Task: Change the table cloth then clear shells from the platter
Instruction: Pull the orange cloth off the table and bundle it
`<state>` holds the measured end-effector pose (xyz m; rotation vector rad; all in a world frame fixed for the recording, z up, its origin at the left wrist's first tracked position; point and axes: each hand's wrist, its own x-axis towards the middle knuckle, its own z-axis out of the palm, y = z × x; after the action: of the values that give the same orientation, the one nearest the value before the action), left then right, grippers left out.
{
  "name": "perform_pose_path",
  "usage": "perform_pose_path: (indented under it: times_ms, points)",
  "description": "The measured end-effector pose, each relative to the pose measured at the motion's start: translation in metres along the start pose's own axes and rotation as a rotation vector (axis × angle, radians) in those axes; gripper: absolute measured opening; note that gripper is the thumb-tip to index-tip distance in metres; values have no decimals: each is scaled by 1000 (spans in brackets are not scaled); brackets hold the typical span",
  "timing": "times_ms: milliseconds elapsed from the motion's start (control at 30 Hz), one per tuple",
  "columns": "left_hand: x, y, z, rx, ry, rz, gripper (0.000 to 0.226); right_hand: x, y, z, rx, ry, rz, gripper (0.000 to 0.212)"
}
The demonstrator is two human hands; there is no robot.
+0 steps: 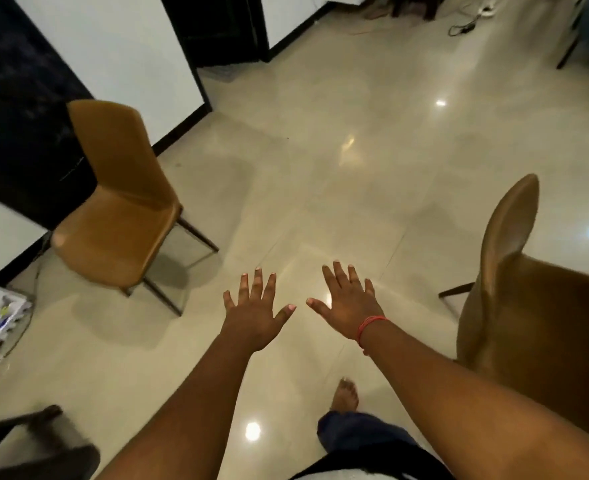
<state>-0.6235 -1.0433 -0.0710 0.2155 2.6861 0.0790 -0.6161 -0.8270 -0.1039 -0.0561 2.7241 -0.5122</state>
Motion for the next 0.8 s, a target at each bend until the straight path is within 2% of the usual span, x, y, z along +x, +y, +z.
perform_pose_path:
  times_ms: [133,500,700,800]
  points:
    - [108,35,-55,-20,7,43,83,84,43,-67,-18,28,50,92]
    - [409,152,-174,125,-21,378,84,290,165,-192,58,153,338,93]
    - [537,242,-239,282,-53,586,84,347,236,-262,148,222,553,91]
    - [588,316,-259,345,-58,702,84,359,296,-288,178,250,678,93]
